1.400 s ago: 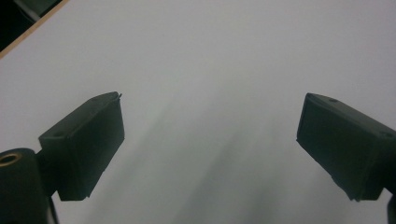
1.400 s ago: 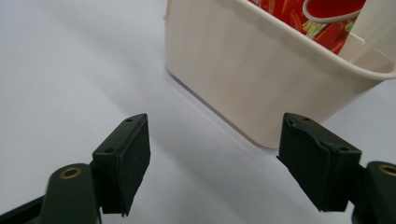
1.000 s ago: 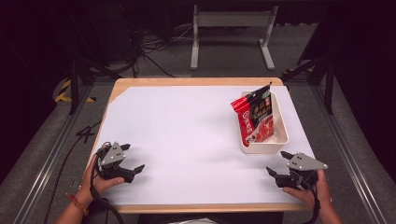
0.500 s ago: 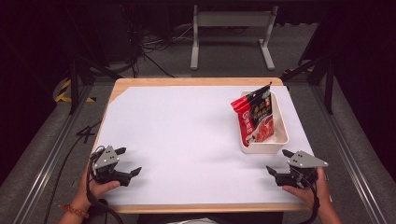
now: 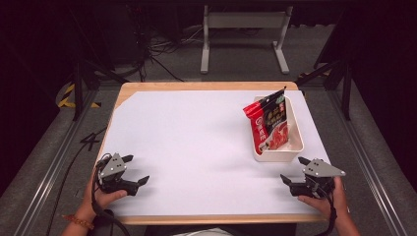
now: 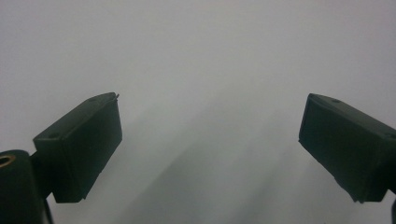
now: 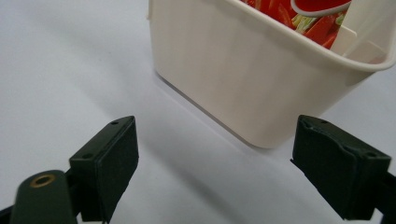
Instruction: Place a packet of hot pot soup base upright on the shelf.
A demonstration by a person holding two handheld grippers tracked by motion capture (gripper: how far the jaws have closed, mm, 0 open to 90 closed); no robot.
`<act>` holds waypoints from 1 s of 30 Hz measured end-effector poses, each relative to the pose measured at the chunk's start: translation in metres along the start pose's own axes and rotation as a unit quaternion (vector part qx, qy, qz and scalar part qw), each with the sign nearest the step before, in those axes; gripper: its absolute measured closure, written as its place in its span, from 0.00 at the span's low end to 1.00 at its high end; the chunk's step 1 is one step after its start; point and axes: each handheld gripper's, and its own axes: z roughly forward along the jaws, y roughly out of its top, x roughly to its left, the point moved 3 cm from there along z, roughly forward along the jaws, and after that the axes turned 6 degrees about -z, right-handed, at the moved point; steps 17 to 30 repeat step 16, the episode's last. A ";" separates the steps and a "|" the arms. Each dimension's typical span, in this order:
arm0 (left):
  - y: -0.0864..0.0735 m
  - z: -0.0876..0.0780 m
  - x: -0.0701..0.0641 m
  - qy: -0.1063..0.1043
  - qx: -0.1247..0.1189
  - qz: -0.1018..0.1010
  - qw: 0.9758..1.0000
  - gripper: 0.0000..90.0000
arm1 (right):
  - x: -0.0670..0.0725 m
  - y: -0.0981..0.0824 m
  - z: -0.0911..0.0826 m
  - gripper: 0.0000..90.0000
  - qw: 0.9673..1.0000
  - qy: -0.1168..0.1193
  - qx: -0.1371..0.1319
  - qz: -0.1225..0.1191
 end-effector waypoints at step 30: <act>0.002 0.003 0.000 0.001 0.002 0.002 1.000 0.08 | -0.002 -0.002 -0.001 0.16 1.000 -0.004 -0.002 0.001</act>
